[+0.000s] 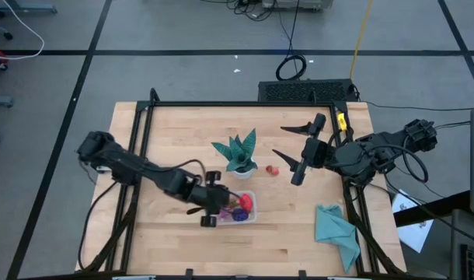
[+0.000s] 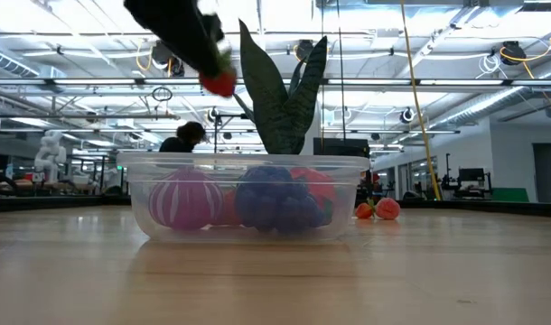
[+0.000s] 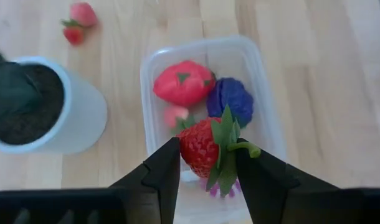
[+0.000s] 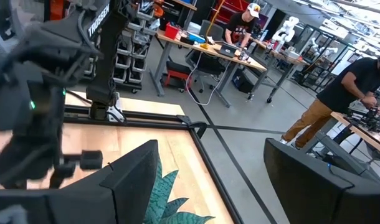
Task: Pick and placing Produce into tupperware
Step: Put the bottom red strawberry into the transparent bin
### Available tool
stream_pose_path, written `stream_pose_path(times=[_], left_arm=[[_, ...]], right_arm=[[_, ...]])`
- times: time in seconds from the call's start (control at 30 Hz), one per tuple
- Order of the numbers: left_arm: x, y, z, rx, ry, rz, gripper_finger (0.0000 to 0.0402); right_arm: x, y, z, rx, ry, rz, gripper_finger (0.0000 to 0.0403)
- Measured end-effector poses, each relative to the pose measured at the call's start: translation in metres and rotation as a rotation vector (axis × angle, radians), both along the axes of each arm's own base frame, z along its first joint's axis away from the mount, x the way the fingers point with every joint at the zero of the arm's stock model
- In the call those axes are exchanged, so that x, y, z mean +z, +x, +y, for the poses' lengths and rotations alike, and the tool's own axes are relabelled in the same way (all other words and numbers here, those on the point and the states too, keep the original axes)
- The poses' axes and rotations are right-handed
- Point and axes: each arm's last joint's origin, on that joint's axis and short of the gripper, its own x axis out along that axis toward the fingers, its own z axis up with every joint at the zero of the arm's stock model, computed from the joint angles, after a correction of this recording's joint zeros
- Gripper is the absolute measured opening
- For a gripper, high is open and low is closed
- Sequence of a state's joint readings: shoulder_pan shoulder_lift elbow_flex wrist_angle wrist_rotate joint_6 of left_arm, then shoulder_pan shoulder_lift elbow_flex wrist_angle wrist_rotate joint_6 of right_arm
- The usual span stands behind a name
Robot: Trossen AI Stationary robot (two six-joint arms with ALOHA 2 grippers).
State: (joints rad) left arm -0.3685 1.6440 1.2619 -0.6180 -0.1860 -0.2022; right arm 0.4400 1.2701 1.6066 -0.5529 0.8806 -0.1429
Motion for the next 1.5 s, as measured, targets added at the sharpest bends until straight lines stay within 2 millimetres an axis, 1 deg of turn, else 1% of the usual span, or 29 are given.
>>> stream_pose_path(times=[0.1, 0.2, 0.27, 0.43, 0.53, 0.73, 1.03, 1.3, 1.5], left_arm=[[-0.01, 0.012, 0.004, 0.001, 0.008, 0.073, 0.0145], [-0.022, 0.019, 0.007, 0.011, 0.019, 0.142, 0.0145], [-0.026, 0.024, 0.007, 0.005, -0.007, 0.149, 0.0145], [-0.035, 0.027, 0.01, 0.006, -0.027, 0.188, 0.0145], [-0.036, 0.031, 0.008, 0.008, -0.047, 0.173, 0.0145], [-0.048, 0.033, 0.007, 0.0, -0.062, 0.21, 0.0145], [-0.049, 0.036, 0.006, -0.006, -0.061, 0.196, 0.0145], [-0.049, 0.038, 0.013, 0.008, -0.057, 0.194, 0.0145], [-0.049, 0.038, 0.013, 0.006, -0.057, 0.194, 0.0145]], right_arm=[[0.0, 0.0, 0.0, 0.0, -0.003, 0.005, 0.0281], [0.0, 0.0, 0.0, 0.001, -0.008, 0.008, 0.0281], [0.0, 0.0, 0.0, 0.003, -0.018, 0.013, 0.0281], [0.0, 0.0, 0.0, 0.005, -0.025, 0.016, 0.0281], [0.0, 0.0, 0.0, 0.005, -0.025, 0.016, 0.0281], [0.0, 0.0, 0.0, 0.005, -0.026, 0.017, 0.0281], [-0.001, 0.0, 0.0, 0.004, -0.026, 0.021, 0.0281], [-0.001, 0.0, 0.0, 0.004, -0.025, 0.021, 0.0281], [-0.001, 0.0, 0.0, 0.004, -0.026, 0.022, 0.0281]])
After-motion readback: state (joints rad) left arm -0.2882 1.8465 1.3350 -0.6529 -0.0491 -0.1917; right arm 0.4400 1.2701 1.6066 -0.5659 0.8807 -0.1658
